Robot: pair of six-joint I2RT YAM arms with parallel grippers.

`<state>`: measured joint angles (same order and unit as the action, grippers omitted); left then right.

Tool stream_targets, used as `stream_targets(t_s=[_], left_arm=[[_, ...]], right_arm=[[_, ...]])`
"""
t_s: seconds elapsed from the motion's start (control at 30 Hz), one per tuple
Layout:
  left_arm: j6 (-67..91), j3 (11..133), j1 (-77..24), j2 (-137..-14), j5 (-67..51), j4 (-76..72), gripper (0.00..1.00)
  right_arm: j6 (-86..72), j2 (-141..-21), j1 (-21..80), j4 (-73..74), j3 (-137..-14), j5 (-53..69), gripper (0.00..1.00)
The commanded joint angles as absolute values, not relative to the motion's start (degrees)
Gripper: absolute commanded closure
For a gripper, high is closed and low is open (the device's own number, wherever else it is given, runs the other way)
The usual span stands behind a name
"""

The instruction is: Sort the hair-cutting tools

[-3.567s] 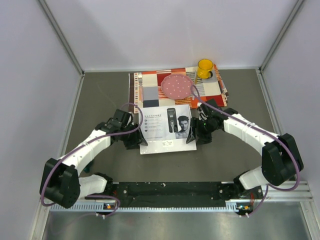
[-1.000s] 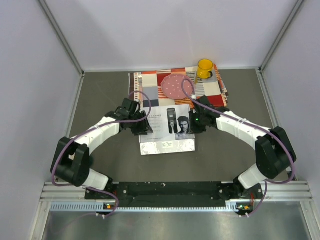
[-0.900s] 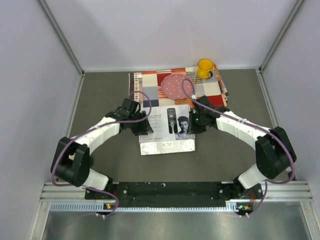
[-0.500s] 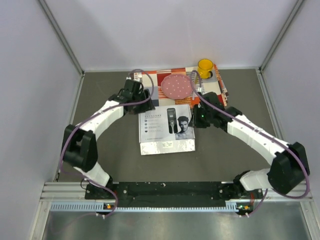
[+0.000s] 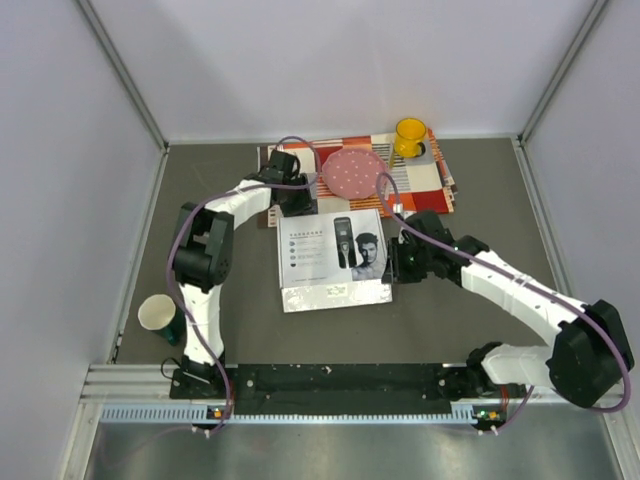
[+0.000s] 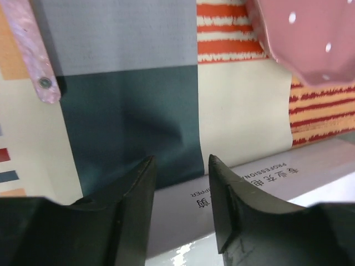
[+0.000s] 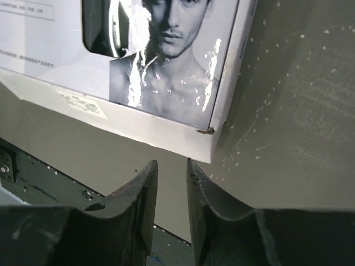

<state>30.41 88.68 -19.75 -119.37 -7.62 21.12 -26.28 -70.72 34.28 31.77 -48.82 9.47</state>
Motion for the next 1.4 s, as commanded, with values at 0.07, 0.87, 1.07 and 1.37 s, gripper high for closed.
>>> stream_targets(t_s=[0.07,0.87,1.07,1.37], left_arm=[[29.71,77.36,-20.21,-110.68,-15.2,17.58,0.57],[33.14,45.18,-22.24,-84.38,-16.96,16.44,0.62],[32.96,44.3,-22.59,-82.71,-18.98,15.47,0.62],[30.24,45.61,-23.03,-84.11,-29.0,12.22,0.62]], right_arm=[[-31.37,-70.84,34.8,32.08,-46.23,3.43,0.76],[-35.86,-84.19,34.01,9.88,-45.35,5.7,0.82],[-34.98,-87.71,34.01,0.44,-47.19,10.02,0.81],[-31.99,-87.19,34.01,2.87,-49.74,12.59,0.72]])
